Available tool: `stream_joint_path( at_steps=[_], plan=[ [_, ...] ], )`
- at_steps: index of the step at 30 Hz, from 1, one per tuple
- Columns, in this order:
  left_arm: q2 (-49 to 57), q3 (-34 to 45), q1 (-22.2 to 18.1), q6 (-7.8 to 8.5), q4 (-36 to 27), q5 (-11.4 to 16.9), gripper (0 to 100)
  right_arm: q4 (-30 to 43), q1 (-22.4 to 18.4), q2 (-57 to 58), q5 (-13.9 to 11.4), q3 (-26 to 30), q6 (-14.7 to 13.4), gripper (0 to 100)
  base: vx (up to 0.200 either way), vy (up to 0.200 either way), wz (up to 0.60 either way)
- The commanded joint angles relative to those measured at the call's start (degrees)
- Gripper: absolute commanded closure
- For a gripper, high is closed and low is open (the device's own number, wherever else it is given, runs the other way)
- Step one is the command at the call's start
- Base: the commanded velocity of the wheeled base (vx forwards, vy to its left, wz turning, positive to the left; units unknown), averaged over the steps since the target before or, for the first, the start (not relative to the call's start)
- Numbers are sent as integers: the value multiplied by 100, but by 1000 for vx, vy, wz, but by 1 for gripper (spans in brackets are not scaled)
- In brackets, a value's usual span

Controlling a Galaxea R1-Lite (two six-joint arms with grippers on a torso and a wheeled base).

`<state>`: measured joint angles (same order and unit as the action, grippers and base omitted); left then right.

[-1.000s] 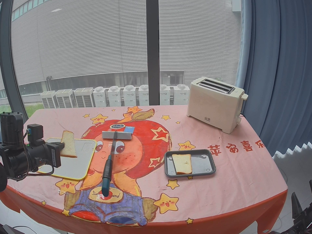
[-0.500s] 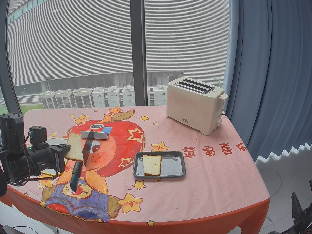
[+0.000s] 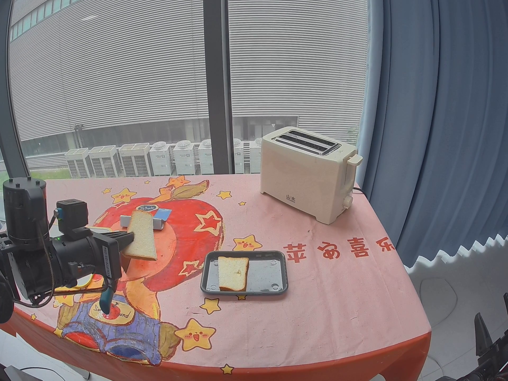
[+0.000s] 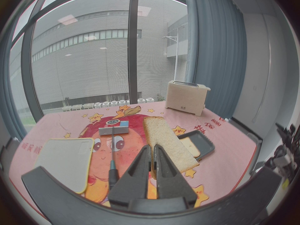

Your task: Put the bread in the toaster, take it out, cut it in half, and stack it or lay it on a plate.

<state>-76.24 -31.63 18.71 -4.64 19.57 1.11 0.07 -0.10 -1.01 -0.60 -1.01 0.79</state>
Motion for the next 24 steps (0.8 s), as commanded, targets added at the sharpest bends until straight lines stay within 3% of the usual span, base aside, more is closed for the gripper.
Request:
stream_joint_path(
  at_steps=[1,7,21,24],
  plan=[
    [-356,-150,405,-195,3,-49,100,1,1,75,-2,101,0,0,0,0,0],
    [-761,-379,801,-230,-14,-58,100,1,1,75,-2,101,9,0,0,0,0],
    [-1569,-1196,818,-300,-58,-67,100,1,1,75,-2,101,0,0,0,0,0],
    [-1798,-1600,809,-291,-375,-49,100,1,1,75,-2,101,0,0,0,0,0]
  ],
)
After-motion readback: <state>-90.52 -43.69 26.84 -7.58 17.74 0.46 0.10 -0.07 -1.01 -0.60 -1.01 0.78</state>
